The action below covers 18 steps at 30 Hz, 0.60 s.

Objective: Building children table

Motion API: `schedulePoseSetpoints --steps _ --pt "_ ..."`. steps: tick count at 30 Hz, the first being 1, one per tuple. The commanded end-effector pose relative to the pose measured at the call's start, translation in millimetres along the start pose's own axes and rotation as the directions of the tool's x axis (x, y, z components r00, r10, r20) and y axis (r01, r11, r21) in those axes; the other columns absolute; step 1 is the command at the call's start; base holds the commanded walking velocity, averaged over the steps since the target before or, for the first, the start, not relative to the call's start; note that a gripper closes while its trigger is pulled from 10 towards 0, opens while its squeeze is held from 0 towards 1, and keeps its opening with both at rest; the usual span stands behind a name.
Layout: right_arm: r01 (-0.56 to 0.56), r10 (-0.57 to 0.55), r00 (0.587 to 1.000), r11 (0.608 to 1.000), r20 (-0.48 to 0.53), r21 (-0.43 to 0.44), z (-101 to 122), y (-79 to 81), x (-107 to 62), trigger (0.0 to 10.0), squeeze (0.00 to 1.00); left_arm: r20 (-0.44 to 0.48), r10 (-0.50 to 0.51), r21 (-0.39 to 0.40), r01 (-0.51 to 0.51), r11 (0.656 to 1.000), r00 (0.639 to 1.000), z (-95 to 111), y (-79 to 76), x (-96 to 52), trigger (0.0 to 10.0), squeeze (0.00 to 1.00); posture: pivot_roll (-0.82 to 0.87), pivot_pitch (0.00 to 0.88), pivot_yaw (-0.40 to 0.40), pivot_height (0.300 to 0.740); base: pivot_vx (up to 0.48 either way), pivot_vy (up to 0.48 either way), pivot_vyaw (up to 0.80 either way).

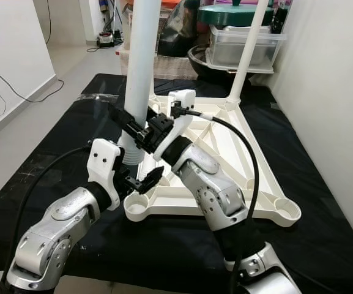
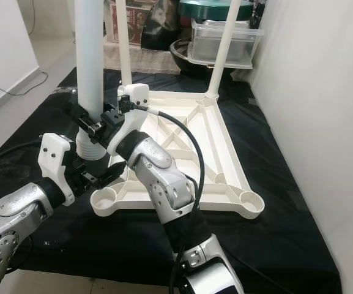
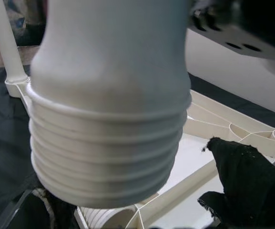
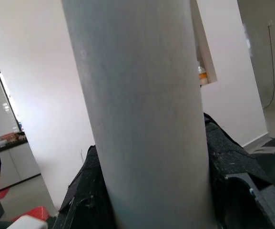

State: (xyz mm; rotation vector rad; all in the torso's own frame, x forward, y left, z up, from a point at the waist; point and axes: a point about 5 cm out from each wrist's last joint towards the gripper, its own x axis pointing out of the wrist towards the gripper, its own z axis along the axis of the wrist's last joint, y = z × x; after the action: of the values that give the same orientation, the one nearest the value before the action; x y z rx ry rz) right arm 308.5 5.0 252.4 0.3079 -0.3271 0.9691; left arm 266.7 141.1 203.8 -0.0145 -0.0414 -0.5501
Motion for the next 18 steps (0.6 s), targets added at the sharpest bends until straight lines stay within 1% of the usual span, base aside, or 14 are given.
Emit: schedulePoseSetpoints --steps 1,4,7,9,10,12,18 --pt "0.016 -0.011 0.998 0.997 -0.070 0.073 -23.1 4.7 -4.6 0.0 0.00 0.030 -0.003 0.027 0.003 1.000 1.000 6.4 0.1 -0.1 10.0 0.00 0.10 0.000 -0.093 0.740 0.000 0.000 0.00" --pt "0.044 -0.038 0.997 0.994 -0.064 0.098 -20.3 -1.9 -4.1 0.0 0.00 0.020 -0.001 0.026 0.000 1.000 1.000 3.9 0.4 -1.5 10.0 0.00 0.10 0.000 -0.091 0.740 0.000 0.000 0.00" --pt "0.048 -0.042 0.997 0.994 -0.063 0.102 -19.6 -2.9 -3.9 0.0 0.00 0.018 -0.001 0.027 0.000 1.000 1.000 3.4 0.3 -1.6 10.0 0.00 0.10 0.000 -0.091 0.740 0.000 0.000 0.00" --pt "0.065 -0.054 0.997 0.982 -0.063 0.180 -16.8 -7.8 -3.3 0.0 0.00 0.014 -0.003 0.026 0.003 1.000 1.000 1.6 -1.0 -1.6 10.0 0.00 0.10 0.000 -0.091 0.740 0.000 0.000 0.00" --pt "0.065 -0.054 0.997 0.982 -0.063 0.180 -16.8 -7.8 -3.3 0.0 0.00 0.014 -0.003 0.026 0.003 1.000 1.000 1.6 -1.0 -1.6 10.0 0.00 0.10 0.000 -0.091 0.740 0.000 0.000 0.00" --pt "0.065 -0.051 0.996 0.973 -0.066 0.223 -16.0 -9.7 -3.7 0.0 0.00 0.010 -0.006 0.027 0.005 1.000 1.000 0.6 -2.0 -1.2 10.0 0.00 0.10 0.000 -0.091 0.740 0.000 0.000 0.00" --pt "0.080 -0.066 0.996 0.967 -0.064 0.241 -14.9 -13.7 -3.9 0.0 0.00 0.000 -0.011 0.030 0.011 0.999 1.000 -1.4 -2.1 -2.1 10.0 0.00 0.10 0.000 -0.090 0.740 0.000 0.000 0.00"
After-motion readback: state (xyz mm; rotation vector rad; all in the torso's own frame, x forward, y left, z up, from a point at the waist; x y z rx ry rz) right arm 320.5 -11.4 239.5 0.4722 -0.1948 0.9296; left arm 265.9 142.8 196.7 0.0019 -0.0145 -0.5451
